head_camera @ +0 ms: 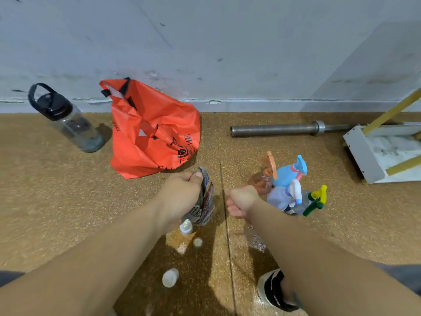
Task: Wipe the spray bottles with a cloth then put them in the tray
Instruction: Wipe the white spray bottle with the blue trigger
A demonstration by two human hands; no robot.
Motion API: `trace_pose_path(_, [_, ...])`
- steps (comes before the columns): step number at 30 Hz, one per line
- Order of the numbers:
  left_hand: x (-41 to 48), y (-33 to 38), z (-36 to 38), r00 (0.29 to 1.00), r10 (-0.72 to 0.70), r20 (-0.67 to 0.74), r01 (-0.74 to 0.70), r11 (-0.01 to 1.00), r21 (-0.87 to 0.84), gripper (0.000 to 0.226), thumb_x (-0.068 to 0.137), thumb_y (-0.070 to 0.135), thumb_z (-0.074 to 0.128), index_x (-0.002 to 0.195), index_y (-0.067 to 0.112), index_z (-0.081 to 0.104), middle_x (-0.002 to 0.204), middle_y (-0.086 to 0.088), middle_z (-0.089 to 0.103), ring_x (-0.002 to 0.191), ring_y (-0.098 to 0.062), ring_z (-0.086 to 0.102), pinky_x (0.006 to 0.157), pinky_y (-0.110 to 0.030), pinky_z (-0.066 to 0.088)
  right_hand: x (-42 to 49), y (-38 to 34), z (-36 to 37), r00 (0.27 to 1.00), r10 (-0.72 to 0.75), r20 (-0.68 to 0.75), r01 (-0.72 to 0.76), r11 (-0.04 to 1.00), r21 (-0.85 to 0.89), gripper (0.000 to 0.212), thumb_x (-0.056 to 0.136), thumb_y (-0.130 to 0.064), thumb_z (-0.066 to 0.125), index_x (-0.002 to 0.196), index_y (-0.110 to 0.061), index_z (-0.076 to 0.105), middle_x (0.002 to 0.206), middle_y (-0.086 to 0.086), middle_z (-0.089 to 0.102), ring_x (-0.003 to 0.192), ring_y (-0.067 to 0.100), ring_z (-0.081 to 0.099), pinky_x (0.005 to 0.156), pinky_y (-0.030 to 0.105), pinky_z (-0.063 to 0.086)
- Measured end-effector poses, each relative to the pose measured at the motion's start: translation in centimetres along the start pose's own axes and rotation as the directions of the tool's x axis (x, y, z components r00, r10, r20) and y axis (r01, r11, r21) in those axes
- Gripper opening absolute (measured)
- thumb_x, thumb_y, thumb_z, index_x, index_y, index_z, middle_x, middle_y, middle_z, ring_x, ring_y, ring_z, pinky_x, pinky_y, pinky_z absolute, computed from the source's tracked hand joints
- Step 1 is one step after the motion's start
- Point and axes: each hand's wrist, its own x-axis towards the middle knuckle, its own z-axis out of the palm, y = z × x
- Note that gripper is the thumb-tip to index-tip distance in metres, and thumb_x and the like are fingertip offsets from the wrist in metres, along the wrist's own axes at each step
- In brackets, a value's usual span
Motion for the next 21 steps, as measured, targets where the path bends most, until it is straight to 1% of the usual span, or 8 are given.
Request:
trace_pose_path(2, [-1.3, -0.8, -2.5, 0.999, 0.010, -0.046, -0.009, 1.000, 0.010, 0.041, 0.111, 0.040, 0.044, 0.096, 0.009, 0.066, 0.086, 0.000, 0.059, 0.066, -0.012, 0.051, 0.053, -0.020, 0.039, -2.2, -0.6, 2.3, 0.992, -0.088, 0.092, 0.095, 0.993, -0.075, 0.029, 0.101, -0.027, 0.065, 0.115, -0.002, 0.064, 0.087, 0.007, 0.066, 0.068, 0.018, 0.060, 0.061, 0.024, 0.051])
trace_pose_path(4, [-2.4, -2.0, -4.9, 0.992, 0.023, -0.127, -0.024, 1.000, -0.008, 0.051, 0.109, 0.043, 0.045, 0.105, -0.003, 0.067, 0.083, -0.005, 0.059, 0.072, -0.019, 0.053, 0.063, -0.029, 0.041, -4.4, -1.2, 4.8, 0.977, -0.149, 0.154, 0.165, 0.982, -0.096, 0.036, 0.101, -0.028, 0.065, 0.127, -0.004, 0.060, 0.099, 0.011, 0.071, 0.075, 0.019, 0.067, 0.060, 0.022, 0.054])
trace_pose_path(7, [-4.2, -4.2, -8.2, 0.972, 0.011, -0.234, -0.013, 1.000, -0.007, 0.045, 0.110, 0.036, 0.046, 0.086, 0.003, 0.064, 0.071, 0.001, 0.063, 0.070, -0.021, 0.055, 0.064, -0.023, 0.045, -7.2, -0.8, 8.5, 0.952, -0.230, 0.203, 0.260, 0.956, -0.137, 0.039, 0.103, -0.026, 0.062, 0.133, -0.003, 0.056, 0.097, 0.013, 0.071, 0.071, 0.019, 0.065, 0.056, 0.026, 0.055])
trace_pose_path(10, [-5.2, -6.6, -11.2, 0.956, 0.018, -0.294, -0.032, 0.999, -0.041, 0.043, 0.109, 0.036, 0.045, 0.100, -0.001, 0.067, 0.090, -0.015, 0.073, 0.079, -0.031, 0.069, 0.077, -0.039, 0.059, -8.7, 0.3, 11.6, 0.918, -0.299, 0.261, 0.360, 0.902, -0.236, 0.026, 0.104, -0.027, 0.059, 0.125, -0.012, 0.058, 0.094, 0.013, 0.071, 0.069, 0.020, 0.061, 0.064, 0.033, 0.054])
trace_pose_path(13, [-6.5, -8.2, -13.5, 0.932, 0.002, -0.363, -0.027, 0.998, -0.064, 0.041, 0.111, 0.027, 0.043, 0.090, -0.001, 0.064, 0.072, -0.005, 0.070, 0.054, -0.006, 0.066, 0.052, -0.017, 0.050, -9.1, 1.8, 13.8, 0.899, -0.298, 0.321, 0.391, 0.875, -0.284, 0.021, 0.105, -0.027, 0.058, 0.116, -0.011, 0.063, 0.087, 0.011, 0.069, 0.066, 0.019, 0.059, 0.060, 0.033, 0.052])
trace_pose_path(16, [-6.8, -9.7, -15.2, 0.926, -0.007, -0.378, 0.004, 1.000, -0.009, 0.043, 0.110, 0.028, 0.043, 0.096, -0.008, 0.061, 0.072, -0.016, 0.065, 0.047, -0.023, 0.053, 0.047, -0.027, 0.043, -8.9, 3.2, 15.6, 0.900, -0.243, 0.361, 0.379, 0.848, -0.372, 0.018, 0.104, -0.019, 0.055, 0.115, -0.008, 0.064, 0.084, 0.011, 0.064, 0.063, 0.018, 0.056, 0.054, 0.029, 0.048])
trace_pose_path(18, [-6.6, -10.5, -15.8, 0.925, -0.032, -0.379, 0.043, 0.999, 0.020, 0.041, 0.110, 0.028, 0.043, 0.090, -0.004, 0.060, 0.072, -0.024, 0.063, 0.046, -0.026, 0.048, 0.044, -0.032, 0.041, -8.4, 4.1, 16.6, 0.909, -0.202, 0.364, 0.354, 0.835, -0.421, 0.019, 0.101, -0.015, 0.053, 0.115, -0.007, 0.064, 0.082, 0.011, 0.064, 0.061, 0.018, 0.058, 0.056, 0.031, 0.051])
trace_pose_path(21, [-6.4, -10.6, -16.2, 0.911, -0.040, -0.411, 0.106, 0.985, 0.139, 0.042, 0.110, 0.026, 0.044, 0.073, 0.009, 0.053, 0.056, -0.009, 0.050, 0.043, -0.021, 0.043, 0.035, -0.021, 0.032, -7.8, 4.7, 18.3, 0.922, -0.138, 0.363, 0.288, 0.870, -0.401, 0.031, 0.099, -0.028, 0.062, 0.124, -0.011, 0.060, 0.091, 0.009, 0.068, 0.067, 0.018, 0.061, 0.057, 0.029, 0.053])
